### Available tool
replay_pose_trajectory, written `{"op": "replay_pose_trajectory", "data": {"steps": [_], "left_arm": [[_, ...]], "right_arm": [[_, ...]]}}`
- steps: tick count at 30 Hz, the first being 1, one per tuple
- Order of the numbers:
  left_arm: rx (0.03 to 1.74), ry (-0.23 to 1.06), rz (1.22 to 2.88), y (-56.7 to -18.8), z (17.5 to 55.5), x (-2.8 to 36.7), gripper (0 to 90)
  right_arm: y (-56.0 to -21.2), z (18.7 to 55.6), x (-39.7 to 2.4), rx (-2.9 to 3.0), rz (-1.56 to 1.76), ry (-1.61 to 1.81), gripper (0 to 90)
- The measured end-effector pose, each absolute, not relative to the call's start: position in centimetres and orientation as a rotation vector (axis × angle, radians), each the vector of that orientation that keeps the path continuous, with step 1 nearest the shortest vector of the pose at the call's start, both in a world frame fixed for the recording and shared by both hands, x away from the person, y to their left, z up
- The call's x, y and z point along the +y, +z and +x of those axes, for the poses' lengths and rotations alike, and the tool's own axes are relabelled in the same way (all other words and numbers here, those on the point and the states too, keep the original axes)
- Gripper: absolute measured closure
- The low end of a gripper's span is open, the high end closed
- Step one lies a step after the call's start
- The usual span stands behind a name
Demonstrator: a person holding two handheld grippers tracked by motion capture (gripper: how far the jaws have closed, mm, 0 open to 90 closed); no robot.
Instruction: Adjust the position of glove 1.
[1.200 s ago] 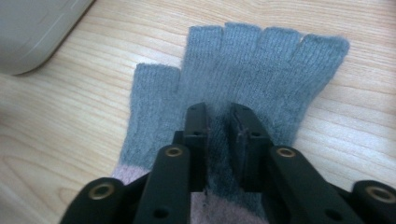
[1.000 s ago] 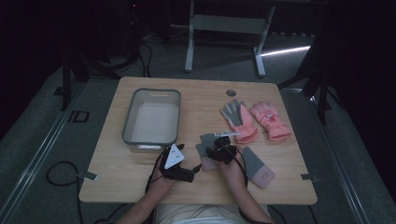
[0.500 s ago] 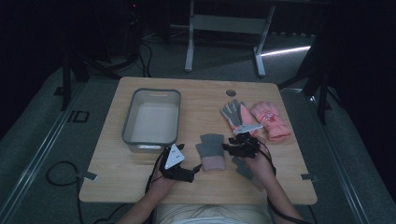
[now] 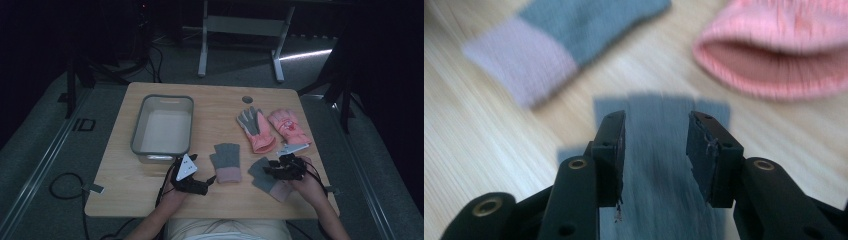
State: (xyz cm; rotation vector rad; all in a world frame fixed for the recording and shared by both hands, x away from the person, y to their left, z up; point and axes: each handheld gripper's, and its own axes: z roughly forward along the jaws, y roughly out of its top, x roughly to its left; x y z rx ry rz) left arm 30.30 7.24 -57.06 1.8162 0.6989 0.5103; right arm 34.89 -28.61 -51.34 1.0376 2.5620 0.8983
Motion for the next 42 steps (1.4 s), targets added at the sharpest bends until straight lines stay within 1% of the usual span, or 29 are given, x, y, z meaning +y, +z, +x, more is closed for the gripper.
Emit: {"op": "replay_pose_trajectory", "data": {"steps": [6, 8, 11, 13, 15, 20, 25, 28, 35, 38, 42], "left_arm": [[0.701, 0.51, 1.814, -57.1, 30.3, 7.2, 0.0], [0.701, 0.511, 1.815, -57.1, 30.3, 7.2, 0.0], [0.7, 0.511, 1.815, -57.1, 30.3, 7.3, 0.0], [0.699, 0.512, 1.812, -57.1, 30.3, 7.3, 0.0], [0.699, 0.512, 1.814, -57.1, 30.3, 7.2, 0.0], [0.702, 0.511, 1.812, -57.1, 30.3, 7.3, 0.0], [0.704, 0.513, 1.811, -57.1, 30.3, 7.3, 0.0], [0.704, 0.514, 1.812, -57.1, 30.3, 7.3, 0.0], [0.709, 0.512, 1.811, -57.1, 30.3, 7.3, 0.0], [0.708, 0.516, 1.812, -57.1, 30.3, 7.3, 0.0], [0.719, 0.508, 1.802, -57.1, 30.4, 7.4, 0.0]], "right_arm": [[-53.0, 34.1, -29.5, 2.618, 1.002, 0.812, 58.6], [-53.6, 34.0, -29.6, 2.628, 0.994, 0.773, 56.9], [-53.7, 33.8, -29.4, 2.613, 0.955, 0.741, 56.8], [-53.8, 33.6, -29.2, 2.607, 0.942, 0.731, 60.5], [-53.8, 33.6, -29.2, 2.618, 0.954, 0.734, 67.6], [-53.7, 33.2, -28.7, 2.591, 1.003, 0.716, 73.9], [-53.7, 33.0, -28.5, 2.545, 1.064, 0.708, 83.0], [-52.9, 32.3, -28.1, 2.473, 1.081, 0.677, 84.3], [-48.9, 30.7, -28.8, 2.283, 1.204, 0.823, 84.3], [-48.0, 30.3, -29.0, 2.247, 1.209, 0.846, 84.4], [-47.3, 30.1, -29.5, 2.164, 1.337, 0.875, 84.5]]}}
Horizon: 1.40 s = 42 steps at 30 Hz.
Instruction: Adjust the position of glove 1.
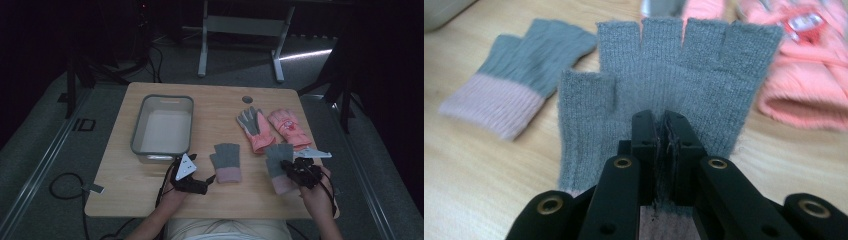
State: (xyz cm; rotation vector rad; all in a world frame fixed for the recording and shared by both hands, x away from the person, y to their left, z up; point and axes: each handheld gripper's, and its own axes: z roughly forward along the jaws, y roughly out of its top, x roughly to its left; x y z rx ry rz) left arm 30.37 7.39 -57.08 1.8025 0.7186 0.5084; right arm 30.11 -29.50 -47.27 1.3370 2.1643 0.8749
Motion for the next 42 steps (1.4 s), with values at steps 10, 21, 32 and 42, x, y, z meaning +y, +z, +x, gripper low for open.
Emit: {"op": "replay_pose_trajectory", "data": {"steps": [10, 21, 32, 42], "left_arm": [[0.709, 0.518, 1.807, -57.1, 30.3, 7.3, 0.0], [0.708, 0.516, 1.807, -57.1, 30.3, 7.3, 0.0], [0.707, 0.516, 1.809, -57.1, 30.3, 7.3, 0.0], [0.704, 0.516, 1.811, -57.1, 30.2, 7.3, 0.0]], "right_arm": [[-50.6, 31.4, -31.5, 1.971, 1.62, 0.847, 84.4], [-54.1, 33.2, -31.8, 1.98, 1.72, 0.77, 78.3], [-53.7, 33.4, -32.2, 2.033, 1.674, 0.788, 72.4], [-51.9, 34.1, -34.0, 2.215, 1.448, 0.86, 67.1]]}}
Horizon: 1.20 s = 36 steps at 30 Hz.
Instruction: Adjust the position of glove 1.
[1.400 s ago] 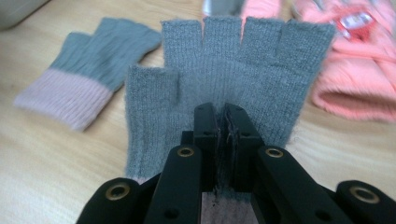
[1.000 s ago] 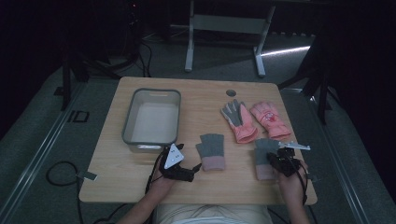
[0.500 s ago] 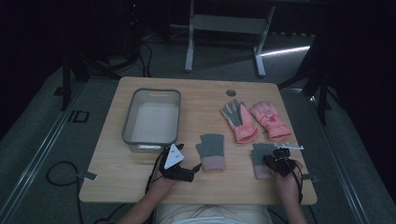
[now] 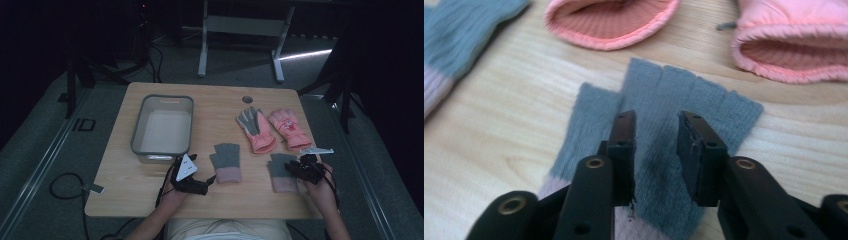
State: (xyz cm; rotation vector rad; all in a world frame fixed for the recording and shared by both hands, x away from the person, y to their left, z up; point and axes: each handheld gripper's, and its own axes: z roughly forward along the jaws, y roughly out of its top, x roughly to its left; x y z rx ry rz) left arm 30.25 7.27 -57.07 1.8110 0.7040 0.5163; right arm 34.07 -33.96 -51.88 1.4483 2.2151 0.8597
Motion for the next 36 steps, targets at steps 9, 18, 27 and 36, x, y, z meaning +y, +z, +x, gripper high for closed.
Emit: {"op": "replay_pose_trajectory", "data": {"steps": [9, 18, 27, 36], "left_arm": [[0.704, 0.519, 1.812, -57.1, 30.2, 7.3, 0.0], [0.702, 0.518, 1.811, -57.1, 30.2, 7.3, 0.0], [0.705, 0.518, 1.816, -57.1, 30.3, 7.2, 0.0], [0.703, 0.512, 1.811, -57.1, 30.3, 7.3, 0.0]], "right_arm": [[-52.8, 33.6, -34.2, 2.323, 1.342, 0.774, 61.7], [-53.9, 33.9, -34.1, 2.343, 1.331, 0.745, 63.3], [-53.7, 34.1, -33.9, 2.314, 1.427, 0.744, 84.1], [-49.5, 32.9, -33.8, 2.262, 1.4, 0.933, 84.7]]}}
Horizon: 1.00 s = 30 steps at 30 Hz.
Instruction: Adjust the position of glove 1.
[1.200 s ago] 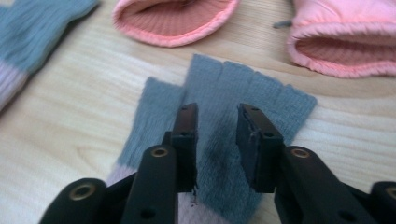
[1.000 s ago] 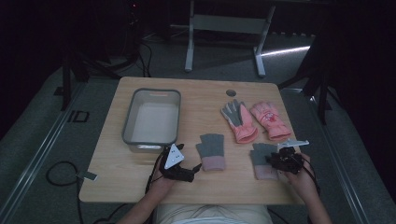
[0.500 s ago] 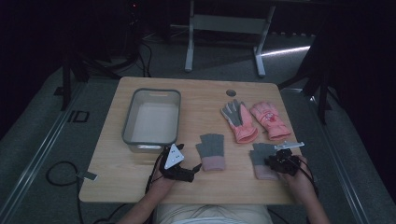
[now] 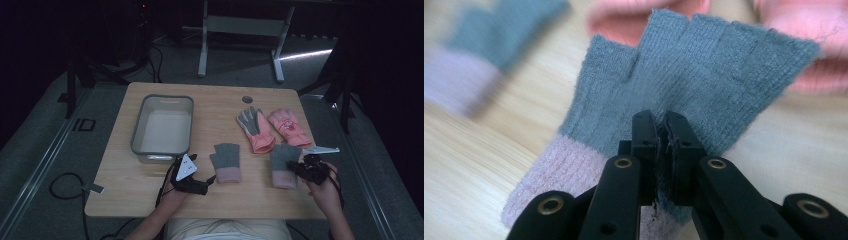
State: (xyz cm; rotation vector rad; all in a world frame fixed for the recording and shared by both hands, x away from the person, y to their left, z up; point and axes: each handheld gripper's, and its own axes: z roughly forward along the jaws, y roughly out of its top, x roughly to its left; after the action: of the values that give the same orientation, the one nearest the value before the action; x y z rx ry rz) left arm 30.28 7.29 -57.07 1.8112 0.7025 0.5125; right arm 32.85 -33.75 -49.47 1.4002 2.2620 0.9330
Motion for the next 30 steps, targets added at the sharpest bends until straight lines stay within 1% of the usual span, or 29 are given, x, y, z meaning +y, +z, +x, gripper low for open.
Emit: {"op": "replay_pose_trajectory", "data": {"steps": [1, 2, 6, 10, 13, 18, 23, 24, 25, 30], "left_arm": [[0.703, 0.512, 1.811, -57.1, 30.3, 7.3, 0.0], [0.7, 0.515, 1.813, -57.1, 30.3, 7.2, 0.0], [0.698, 0.517, 1.813, -57.1, 30.2, 7.2, 0.0], [0.704, 0.512, 1.806, -57.1, 30.3, 7.3, 0.0], [0.703, 0.512, 1.808, -57.1, 30.3, 7.3, 0.0], [0.7, 0.513, 1.809, -57.1, 30.3, 7.3, 0.0], [0.701, 0.512, 1.809, -57.1, 30.3, 7.3, 0.0], [0.701, 0.512, 1.809, -57.1, 30.3, 7.3, 0.0], [0.701, 0.512, 1.809, -57.1, 30.3, 7.3, 0.0], [0.702, 0.511, 1.809, -57.1, 30.3, 7.3, 0.0]], "right_arm": [[-49.5, 32.9, -33.8, 2.262, 1.4, 0.933, 84.7], [-47.7, 32.8, -33.5, 2.229, 1.375, 0.972, 84.7], [-45.0, 32.9, -32.4, 2.203, 1.305, 1.017, 84.7], [-43.3, 33.5, -30.9, 2.207, 1.249, 1.04, 84.6], [-42.6, 33.9, -29.8, 2.21, 1.225, 1.058, 84.7], [-42.2, 34.7, -27.4, 2.227, 1.2, 1.068, 84.7], [-42.7, 35.3, -24.9, 2.274, 1.166, 1.078, 84.6], [-42.7, 35.3, -24.9, 2.274, 1.166, 1.078, 84.6], [-43.2, 35.6, -23.7, 2.306, 1.162, 1.09, 84.6], [-44.6, 36.0, -21.1, 2.384, 1.135, 1.087, 84.6]]}}
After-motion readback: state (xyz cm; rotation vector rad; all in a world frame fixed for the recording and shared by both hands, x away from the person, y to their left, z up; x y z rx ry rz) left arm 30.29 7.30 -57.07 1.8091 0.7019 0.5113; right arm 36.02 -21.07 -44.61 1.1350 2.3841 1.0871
